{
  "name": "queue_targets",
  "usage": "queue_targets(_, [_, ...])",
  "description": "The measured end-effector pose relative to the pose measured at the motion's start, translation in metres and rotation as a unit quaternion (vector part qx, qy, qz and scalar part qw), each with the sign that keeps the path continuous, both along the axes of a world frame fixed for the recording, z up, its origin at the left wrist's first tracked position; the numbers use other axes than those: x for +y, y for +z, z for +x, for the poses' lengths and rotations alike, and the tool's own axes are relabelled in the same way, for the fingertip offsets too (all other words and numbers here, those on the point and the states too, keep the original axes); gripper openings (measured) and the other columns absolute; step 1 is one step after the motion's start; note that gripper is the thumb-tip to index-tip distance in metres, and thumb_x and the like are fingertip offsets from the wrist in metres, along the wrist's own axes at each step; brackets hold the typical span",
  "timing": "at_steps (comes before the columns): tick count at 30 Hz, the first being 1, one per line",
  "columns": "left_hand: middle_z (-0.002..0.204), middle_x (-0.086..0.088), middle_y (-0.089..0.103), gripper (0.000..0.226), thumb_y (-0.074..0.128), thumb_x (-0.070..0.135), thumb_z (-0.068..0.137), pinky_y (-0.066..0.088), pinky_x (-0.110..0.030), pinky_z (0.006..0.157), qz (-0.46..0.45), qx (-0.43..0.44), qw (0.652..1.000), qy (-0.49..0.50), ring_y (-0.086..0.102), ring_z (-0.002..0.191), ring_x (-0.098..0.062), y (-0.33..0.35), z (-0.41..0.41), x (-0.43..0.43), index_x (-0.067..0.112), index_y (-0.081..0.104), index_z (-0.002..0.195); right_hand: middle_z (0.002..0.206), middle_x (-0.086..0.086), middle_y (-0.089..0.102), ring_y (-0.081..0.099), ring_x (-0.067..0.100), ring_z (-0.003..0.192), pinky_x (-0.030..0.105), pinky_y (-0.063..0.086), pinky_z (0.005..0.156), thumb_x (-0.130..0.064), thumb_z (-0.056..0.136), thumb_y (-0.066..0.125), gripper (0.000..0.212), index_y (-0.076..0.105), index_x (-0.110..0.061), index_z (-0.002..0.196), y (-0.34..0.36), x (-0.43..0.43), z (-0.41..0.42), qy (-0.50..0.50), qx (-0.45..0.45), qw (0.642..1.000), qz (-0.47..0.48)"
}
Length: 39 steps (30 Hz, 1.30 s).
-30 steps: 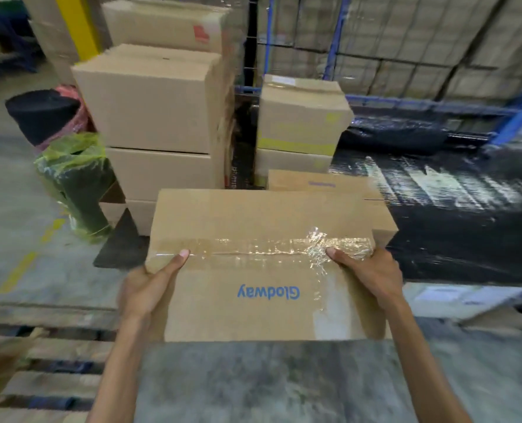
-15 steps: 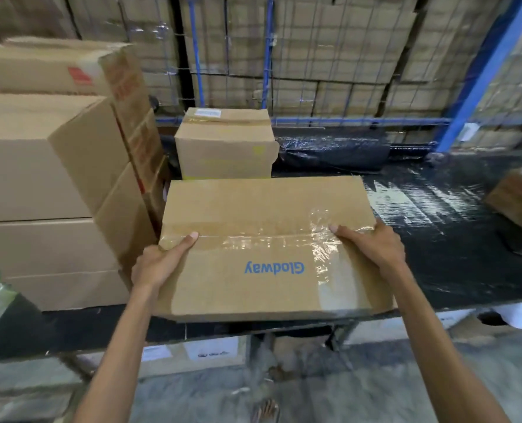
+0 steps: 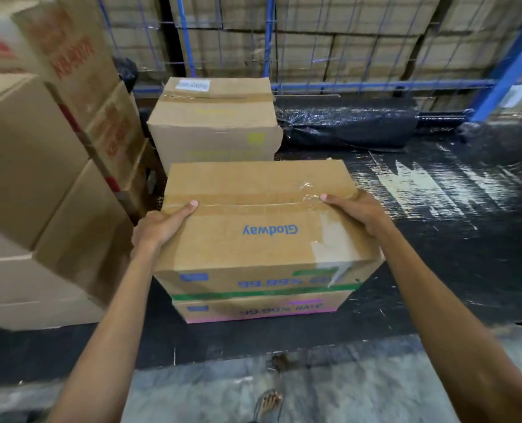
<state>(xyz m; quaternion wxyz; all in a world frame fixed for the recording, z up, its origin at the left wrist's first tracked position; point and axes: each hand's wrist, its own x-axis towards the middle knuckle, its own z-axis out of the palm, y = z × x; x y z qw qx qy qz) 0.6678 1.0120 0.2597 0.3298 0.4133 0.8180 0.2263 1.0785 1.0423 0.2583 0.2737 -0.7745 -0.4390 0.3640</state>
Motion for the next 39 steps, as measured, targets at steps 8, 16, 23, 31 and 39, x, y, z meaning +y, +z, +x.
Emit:
queue_targets(8, [0.146, -0.015, 0.053, 0.112, 0.055, 0.093, 0.068, 0.041, -0.045, 0.105, -0.050, 0.004, 0.999, -0.002, 0.050, 0.133, -0.038, -0.006, 0.001, 0.007, 0.009, 0.051, 0.142, 0.123, 0.003, 0.065, 0.063, 0.029, 0.109, 0.050, 0.052, 0.095, -0.096, 0.032, 0.071, 0.123, 0.051, -0.024, 0.129, -0.026, 0.021, 0.004, 0.014, -0.042, 0.999, -0.027])
queue_targets(16, [0.146, -0.013, 0.054, 0.081, 0.049, 0.076, 0.089, 0.043, -0.043, 0.103, 0.016, -0.024, 1.000, 0.001, 0.053, 0.131, -0.036, 0.008, 0.001, -0.036, 0.017, 0.053, 0.145, 0.154, 0.019, 0.041, 0.040, 0.040, 0.141, 0.061, 0.033, 0.113, -0.085, 0.074, 0.054, 0.109, 0.025, -0.017, 0.155, -0.001, -0.028, -0.046, 0.062, -0.267, 0.957, 0.100])
queue_targets(23, [0.133, -0.014, 0.066, 0.056, 0.060, 0.054, 0.096, 0.047, -0.042, 0.102, 0.113, 0.020, 0.993, 0.034, 0.059, 0.123, -0.036, 0.004, -0.043, -0.182, 0.013, 0.062, 0.135, 0.162, 0.017, 0.030, 0.024, 0.035, 0.151, 0.048, 0.022, 0.122, -0.060, 0.088, 0.060, 0.086, 0.032, -0.014, 0.156, 0.004, -0.124, -0.196, 0.263, -0.225, 0.908, 0.233])
queue_targets(31, [0.122, -0.017, 0.072, 0.052, 0.067, 0.040, 0.095, 0.049, -0.038, 0.090, 0.063, 0.110, 0.968, 0.217, 0.069, 0.111, -0.031, -0.022, -0.169, -0.407, 0.015, 0.058, 0.140, 0.155, 0.010, 0.045, 0.039, 0.026, 0.144, 0.037, 0.033, 0.115, -0.051, 0.089, 0.065, 0.071, 0.047, -0.016, 0.149, -0.028, -0.266, -0.406, 0.514, -0.097, 0.811, 0.264])
queue_targets(39, [0.112, -0.016, 0.074, 0.055, 0.066, 0.042, 0.096, 0.049, -0.034, 0.072, 0.011, 0.092, 0.910, 0.403, 0.068, 0.087, -0.026, -0.057, -0.284, -0.591, 0.012, 0.056, 0.141, 0.154, 0.004, 0.046, 0.041, 0.025, 0.142, 0.042, 0.037, 0.114, -0.052, 0.090, 0.061, 0.071, 0.043, -0.020, 0.151, -0.068, -0.379, -0.602, 0.710, -0.049, 0.679, 0.180])
